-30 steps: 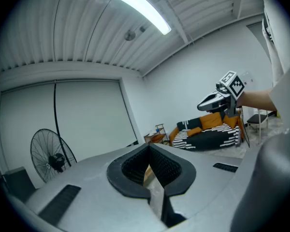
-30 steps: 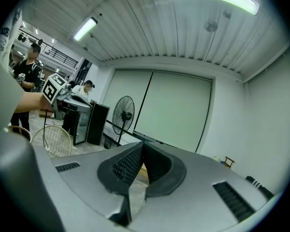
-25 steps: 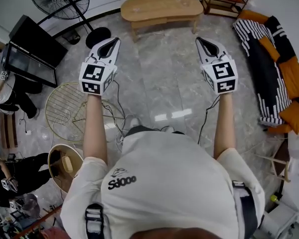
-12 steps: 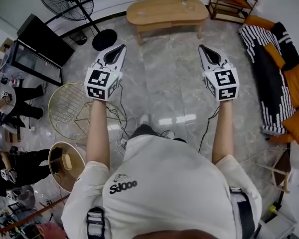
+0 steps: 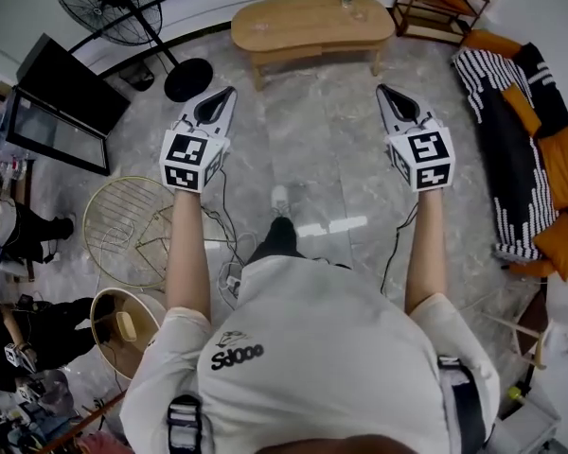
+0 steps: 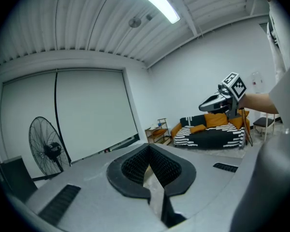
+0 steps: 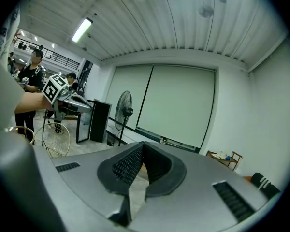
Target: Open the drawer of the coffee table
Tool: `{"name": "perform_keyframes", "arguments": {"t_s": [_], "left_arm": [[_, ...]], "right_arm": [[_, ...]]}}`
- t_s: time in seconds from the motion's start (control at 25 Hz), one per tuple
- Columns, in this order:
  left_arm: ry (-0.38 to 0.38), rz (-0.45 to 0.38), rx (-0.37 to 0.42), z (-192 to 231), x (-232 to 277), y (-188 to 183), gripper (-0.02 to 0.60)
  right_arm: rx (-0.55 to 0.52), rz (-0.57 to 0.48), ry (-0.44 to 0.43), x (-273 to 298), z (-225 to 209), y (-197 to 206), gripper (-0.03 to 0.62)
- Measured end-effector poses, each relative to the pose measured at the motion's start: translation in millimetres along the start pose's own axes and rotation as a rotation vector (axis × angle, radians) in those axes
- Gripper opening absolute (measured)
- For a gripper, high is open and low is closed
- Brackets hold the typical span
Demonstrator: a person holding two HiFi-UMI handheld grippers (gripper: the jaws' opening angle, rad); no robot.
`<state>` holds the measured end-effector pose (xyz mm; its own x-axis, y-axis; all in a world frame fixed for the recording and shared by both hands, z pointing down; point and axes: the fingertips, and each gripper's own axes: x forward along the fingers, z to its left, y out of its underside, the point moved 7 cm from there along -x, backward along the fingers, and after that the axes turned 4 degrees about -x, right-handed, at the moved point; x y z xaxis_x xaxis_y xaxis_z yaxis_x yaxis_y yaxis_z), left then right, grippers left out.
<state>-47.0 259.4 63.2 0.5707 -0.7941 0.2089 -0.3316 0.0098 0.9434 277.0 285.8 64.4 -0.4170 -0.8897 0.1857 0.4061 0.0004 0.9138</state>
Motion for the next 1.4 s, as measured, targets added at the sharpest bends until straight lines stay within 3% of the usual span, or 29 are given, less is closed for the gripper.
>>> {"name": "perform_keyframes", "arguments": {"t_s": [0.2,0.36,0.52,1.12,1.4], "left_arm": [[-0.006,-0.017,0.007,81.0,67.3,17.7,0.018],[0.016,-0.025,-0.006,142.3,123.2,18.7,0.017],[0.035,-0.024,-0.014,192.9,171.0,20.5,0.017],[0.084,0.023,-0.054,307.5,256.7,63.4,0.018],[0.081,0.040,-0.076,343.0,275.0,74.5,0.017]], "right_arm": [[0.004,0.015,0.028,94.0,-26.2,-6.1,0.006],[0.042,0.015,-0.034,162.1,-45.5,-25.2,0.006],[0.006,0.049,0.003,222.9,-62.6,-35.7,0.006],[0.094,0.085,0.034,363.9,-80.9,-31.0,0.006],[0.115,0.106,0.068,394.0,-84.5,-26.2,0.006]]}}
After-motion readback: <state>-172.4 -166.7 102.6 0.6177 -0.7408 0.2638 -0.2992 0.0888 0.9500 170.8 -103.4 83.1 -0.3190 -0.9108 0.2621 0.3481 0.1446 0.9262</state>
